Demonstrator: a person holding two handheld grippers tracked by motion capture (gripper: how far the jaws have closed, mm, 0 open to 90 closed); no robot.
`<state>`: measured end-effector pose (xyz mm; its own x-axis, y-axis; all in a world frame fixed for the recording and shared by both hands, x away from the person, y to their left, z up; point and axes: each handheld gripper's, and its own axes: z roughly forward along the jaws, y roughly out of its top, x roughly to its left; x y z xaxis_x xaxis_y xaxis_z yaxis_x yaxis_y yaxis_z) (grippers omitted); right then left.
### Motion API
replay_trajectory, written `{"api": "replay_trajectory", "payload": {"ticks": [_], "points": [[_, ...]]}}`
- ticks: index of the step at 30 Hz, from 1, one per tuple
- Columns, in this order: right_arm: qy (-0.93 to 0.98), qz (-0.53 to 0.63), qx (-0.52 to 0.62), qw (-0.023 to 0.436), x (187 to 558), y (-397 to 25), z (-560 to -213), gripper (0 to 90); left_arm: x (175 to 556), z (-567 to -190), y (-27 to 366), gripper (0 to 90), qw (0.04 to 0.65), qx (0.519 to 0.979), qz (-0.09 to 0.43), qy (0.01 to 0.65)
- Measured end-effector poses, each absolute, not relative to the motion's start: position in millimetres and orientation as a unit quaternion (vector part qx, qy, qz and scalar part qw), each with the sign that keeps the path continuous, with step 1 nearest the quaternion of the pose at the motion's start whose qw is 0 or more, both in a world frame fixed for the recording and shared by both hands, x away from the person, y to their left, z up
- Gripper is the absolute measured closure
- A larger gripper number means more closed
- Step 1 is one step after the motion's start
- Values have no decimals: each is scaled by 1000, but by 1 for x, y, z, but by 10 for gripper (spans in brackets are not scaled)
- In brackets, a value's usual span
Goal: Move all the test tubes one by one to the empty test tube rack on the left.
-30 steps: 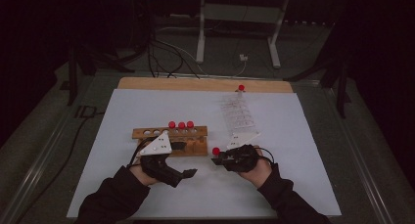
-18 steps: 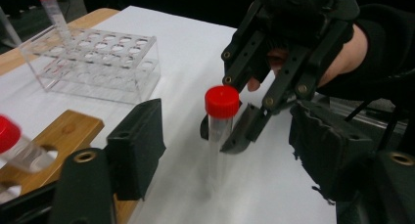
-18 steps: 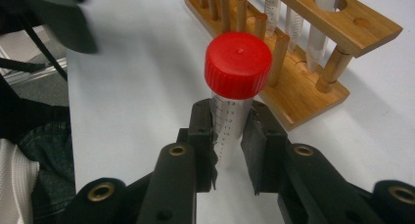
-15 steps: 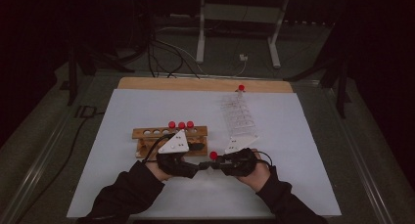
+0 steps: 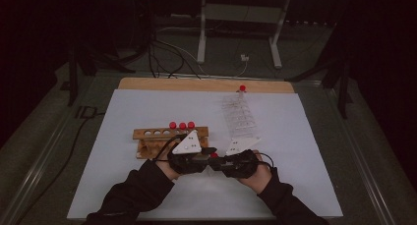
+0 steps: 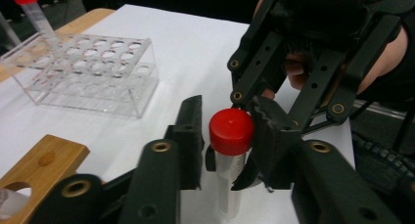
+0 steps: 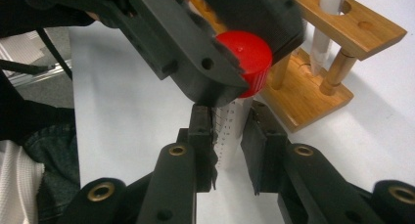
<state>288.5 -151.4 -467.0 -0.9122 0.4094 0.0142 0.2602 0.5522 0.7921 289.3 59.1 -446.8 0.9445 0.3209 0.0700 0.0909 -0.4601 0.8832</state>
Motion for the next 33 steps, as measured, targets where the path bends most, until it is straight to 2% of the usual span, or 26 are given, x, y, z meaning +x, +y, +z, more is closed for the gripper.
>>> {"api": "replay_trajectory", "payload": {"ticks": [13,33], "points": [[871,442,191,91,287,-151,-465,729,289,-440,62,720,501,850,113,116],[852,459,221,121,286,-168,-454,352,288,-421,90,721,501,843,138,137]]}}
